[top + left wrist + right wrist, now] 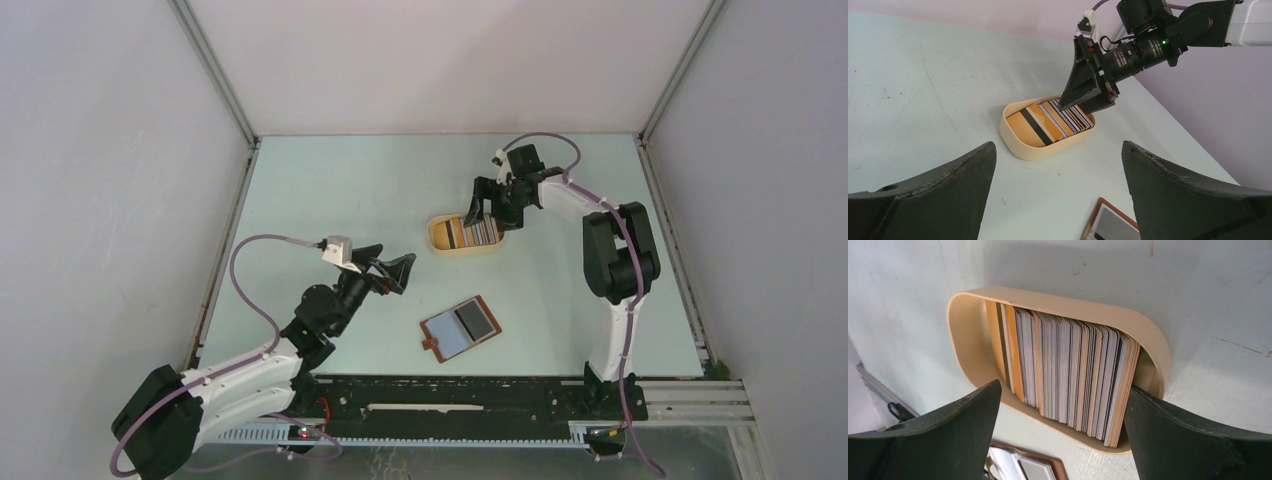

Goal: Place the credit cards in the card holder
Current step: Pick up the credit card from the storage box.

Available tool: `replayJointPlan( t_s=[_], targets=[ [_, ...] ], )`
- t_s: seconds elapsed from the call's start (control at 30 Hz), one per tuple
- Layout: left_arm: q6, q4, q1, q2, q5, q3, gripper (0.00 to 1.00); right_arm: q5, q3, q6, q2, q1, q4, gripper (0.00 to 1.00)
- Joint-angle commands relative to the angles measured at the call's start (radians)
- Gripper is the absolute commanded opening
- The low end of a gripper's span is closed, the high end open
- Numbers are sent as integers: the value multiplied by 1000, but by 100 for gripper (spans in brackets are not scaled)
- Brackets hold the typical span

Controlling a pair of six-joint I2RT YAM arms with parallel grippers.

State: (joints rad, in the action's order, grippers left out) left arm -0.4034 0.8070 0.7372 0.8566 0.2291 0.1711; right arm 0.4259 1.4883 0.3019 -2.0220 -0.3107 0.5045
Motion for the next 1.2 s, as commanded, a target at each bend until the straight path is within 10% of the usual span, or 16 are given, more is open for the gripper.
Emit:
replayJointPlan(
  t_s=[0.0,1.17],
  targets=[
    [-6,47,-5,-11,2,-21,100,143,26,5,-7,22,-16,96],
    [-7,46,-5,-8,4,-19,100,393,4,-35,-22,132,-27,83]
  ],
)
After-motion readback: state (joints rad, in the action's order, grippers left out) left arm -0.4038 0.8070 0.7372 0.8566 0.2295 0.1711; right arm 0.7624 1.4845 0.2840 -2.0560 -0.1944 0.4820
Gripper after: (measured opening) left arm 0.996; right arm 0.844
